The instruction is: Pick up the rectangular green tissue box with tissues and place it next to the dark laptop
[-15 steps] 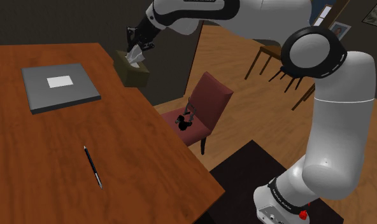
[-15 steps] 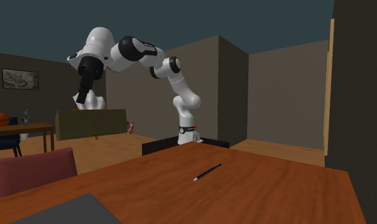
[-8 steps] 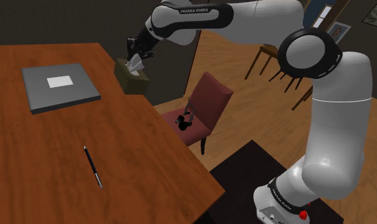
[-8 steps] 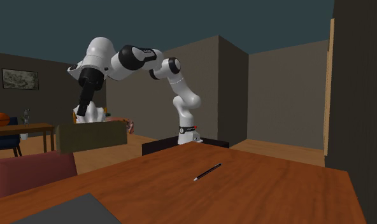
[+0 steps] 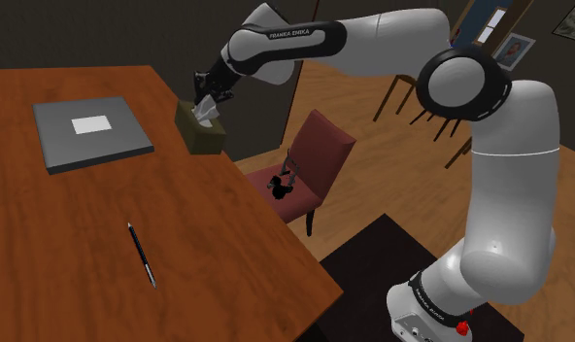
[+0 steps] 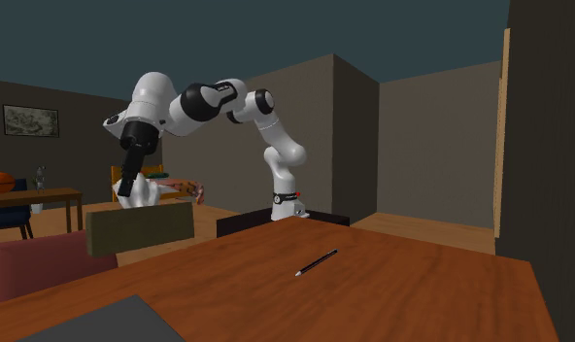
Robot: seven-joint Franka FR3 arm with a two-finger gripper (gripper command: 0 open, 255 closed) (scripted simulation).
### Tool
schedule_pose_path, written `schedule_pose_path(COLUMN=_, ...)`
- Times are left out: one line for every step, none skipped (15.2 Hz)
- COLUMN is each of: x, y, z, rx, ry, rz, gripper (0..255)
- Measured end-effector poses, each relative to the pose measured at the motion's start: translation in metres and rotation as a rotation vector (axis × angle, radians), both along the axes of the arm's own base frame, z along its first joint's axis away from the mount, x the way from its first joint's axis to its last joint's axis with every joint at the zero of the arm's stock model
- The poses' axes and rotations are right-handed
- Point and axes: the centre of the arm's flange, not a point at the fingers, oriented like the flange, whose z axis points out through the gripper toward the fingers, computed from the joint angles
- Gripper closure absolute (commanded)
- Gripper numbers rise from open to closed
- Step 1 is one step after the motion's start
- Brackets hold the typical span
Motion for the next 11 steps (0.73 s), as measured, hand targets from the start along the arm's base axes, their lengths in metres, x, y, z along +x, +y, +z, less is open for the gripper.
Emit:
schedule_pose_path(x=0.0, y=-0.001, z=-0.005, rx=0.0, ry=0.0, rz=0.0, gripper=255)
schedule_pose_path(x=-0.001, y=0.0, z=-0.01, rx=0.0, ry=0.0, rz=0.0, gripper=255)
schedule_pose_path(x=-0.001, y=0.0, z=-0.016, rx=0.0, ry=0.0, rz=0.0, gripper=255)
schedule_pose_path(x=-0.001, y=0.001, z=-0.021, rx=0.0, ry=0.0, rz=0.0, gripper=255)
schedule_pose_path(x=-0.001, y=0.001, z=-0.026, rx=0.0, ry=0.0, rz=0.0, gripper=255)
schedule_pose_path(x=-0.001, y=0.001, z=-0.032, rx=0.0, ry=0.0, rz=0.0, gripper=255)
schedule_pose_path(x=-0.001, y=0.001, z=-0.038, rx=0.0, ry=0.0, rz=0.0, gripper=255)
schedule_pose_path(x=0.0, y=0.0, z=-0.042, rx=0.0, ry=0.0, rz=0.0, gripper=255)
schedule_pose_path(x=-0.001, y=0.0, z=-0.043, rx=0.0, ry=0.0, rz=0.0, gripper=255)
schedule_pose_path(x=0.0, y=0.0, z=-0.044, rx=0.0, ry=0.0, rz=0.0, gripper=255)
schedule_pose_path(x=0.0, y=0.001, z=-0.044, rx=0.0, ry=0.0, rz=0.0, gripper=255)
